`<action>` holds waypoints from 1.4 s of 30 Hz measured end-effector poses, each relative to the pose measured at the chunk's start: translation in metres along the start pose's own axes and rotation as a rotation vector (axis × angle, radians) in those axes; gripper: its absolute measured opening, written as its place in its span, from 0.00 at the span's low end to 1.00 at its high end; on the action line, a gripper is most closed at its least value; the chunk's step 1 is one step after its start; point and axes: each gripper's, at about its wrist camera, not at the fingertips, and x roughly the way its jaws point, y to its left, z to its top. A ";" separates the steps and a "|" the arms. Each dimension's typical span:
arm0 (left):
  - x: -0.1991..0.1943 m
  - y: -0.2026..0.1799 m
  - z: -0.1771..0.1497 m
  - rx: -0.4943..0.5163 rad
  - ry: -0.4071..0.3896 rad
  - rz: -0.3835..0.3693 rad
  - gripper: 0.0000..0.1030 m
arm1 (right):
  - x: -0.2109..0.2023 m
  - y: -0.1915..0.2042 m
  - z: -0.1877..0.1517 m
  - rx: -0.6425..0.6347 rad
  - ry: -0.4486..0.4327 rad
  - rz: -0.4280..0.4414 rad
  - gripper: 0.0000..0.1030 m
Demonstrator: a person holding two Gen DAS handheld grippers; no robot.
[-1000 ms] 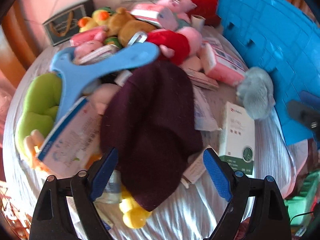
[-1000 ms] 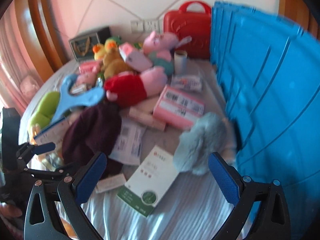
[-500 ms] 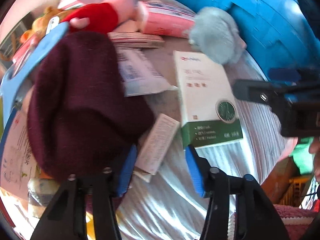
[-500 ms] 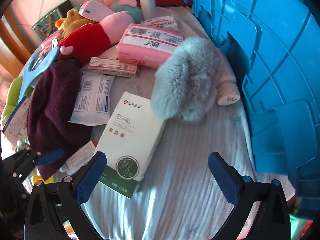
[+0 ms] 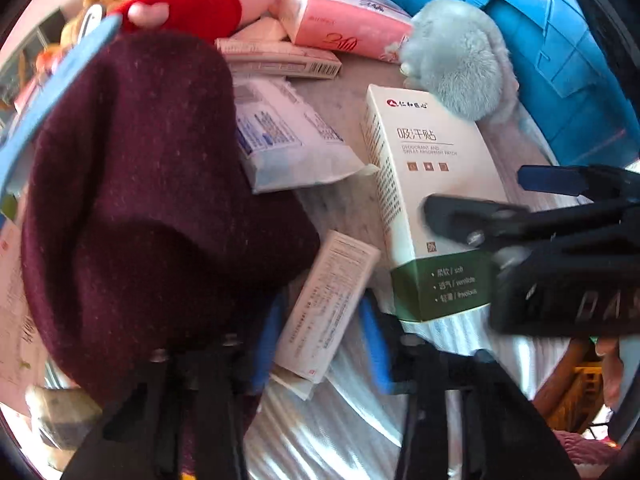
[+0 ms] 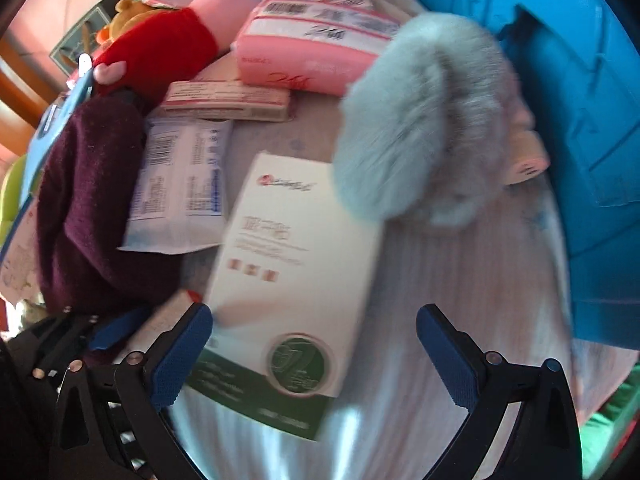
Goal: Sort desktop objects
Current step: 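Grasp the white deodorant patch box with the right tool while the left tool grasps the white leaflet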
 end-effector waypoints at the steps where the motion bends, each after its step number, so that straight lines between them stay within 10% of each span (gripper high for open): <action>1: 0.001 0.003 0.000 -0.013 0.000 -0.011 0.33 | -0.002 -0.006 -0.001 0.001 0.001 -0.019 1.00; 15: 0.022 0.021 0.004 -0.046 -0.018 0.036 0.33 | 0.006 0.011 0.000 0.000 0.036 0.073 1.00; 19: 0.028 0.017 0.004 0.008 -0.030 0.068 0.35 | 0.025 0.012 -0.008 -0.027 0.113 -0.014 1.00; 30: 0.040 0.030 0.007 -0.018 -0.044 0.054 0.37 | 0.019 0.004 -0.017 0.003 -0.017 -0.109 1.00; 42: 0.051 0.044 0.015 -0.046 -0.036 0.079 0.28 | 0.001 0.009 -0.011 -0.069 -0.012 -0.075 0.75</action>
